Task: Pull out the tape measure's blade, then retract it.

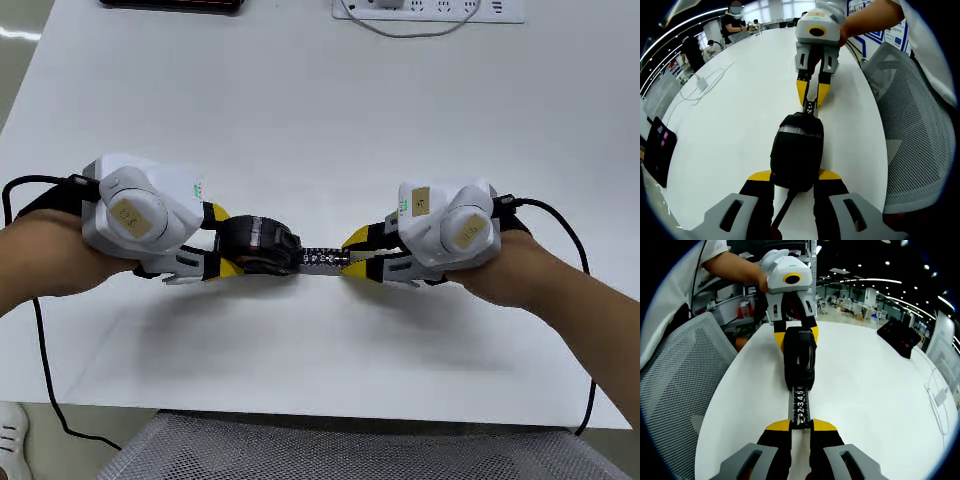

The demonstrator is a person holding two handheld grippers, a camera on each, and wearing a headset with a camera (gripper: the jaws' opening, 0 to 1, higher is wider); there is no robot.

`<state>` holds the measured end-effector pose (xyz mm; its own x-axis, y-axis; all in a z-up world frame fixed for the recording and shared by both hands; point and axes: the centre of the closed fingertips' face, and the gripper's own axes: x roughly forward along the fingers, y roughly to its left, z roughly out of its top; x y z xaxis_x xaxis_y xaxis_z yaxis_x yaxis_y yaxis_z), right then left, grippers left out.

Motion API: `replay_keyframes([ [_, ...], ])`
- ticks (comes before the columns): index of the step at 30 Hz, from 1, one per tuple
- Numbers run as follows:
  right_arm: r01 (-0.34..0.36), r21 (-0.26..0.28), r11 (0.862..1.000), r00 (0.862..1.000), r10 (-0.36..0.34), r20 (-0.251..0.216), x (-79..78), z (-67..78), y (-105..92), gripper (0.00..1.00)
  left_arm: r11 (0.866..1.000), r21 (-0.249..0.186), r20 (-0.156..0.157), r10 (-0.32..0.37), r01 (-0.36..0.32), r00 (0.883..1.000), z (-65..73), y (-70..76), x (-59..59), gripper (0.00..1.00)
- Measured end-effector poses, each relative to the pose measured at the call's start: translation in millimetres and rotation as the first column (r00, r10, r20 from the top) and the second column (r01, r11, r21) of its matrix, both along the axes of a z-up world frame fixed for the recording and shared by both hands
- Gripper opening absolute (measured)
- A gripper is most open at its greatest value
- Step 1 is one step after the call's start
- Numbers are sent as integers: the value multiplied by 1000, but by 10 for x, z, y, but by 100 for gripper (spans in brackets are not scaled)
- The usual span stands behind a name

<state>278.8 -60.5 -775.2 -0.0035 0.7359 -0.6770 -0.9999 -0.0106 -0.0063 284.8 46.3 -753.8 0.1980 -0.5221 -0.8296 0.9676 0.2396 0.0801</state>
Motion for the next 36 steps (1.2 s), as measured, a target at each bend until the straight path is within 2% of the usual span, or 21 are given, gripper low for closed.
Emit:
replay_keyframes([
  [36,9,-32,999,1000,-9,-5,-13,7,-282,8,1000,6,1,5,-5,1000,-2,3,2,24],
])
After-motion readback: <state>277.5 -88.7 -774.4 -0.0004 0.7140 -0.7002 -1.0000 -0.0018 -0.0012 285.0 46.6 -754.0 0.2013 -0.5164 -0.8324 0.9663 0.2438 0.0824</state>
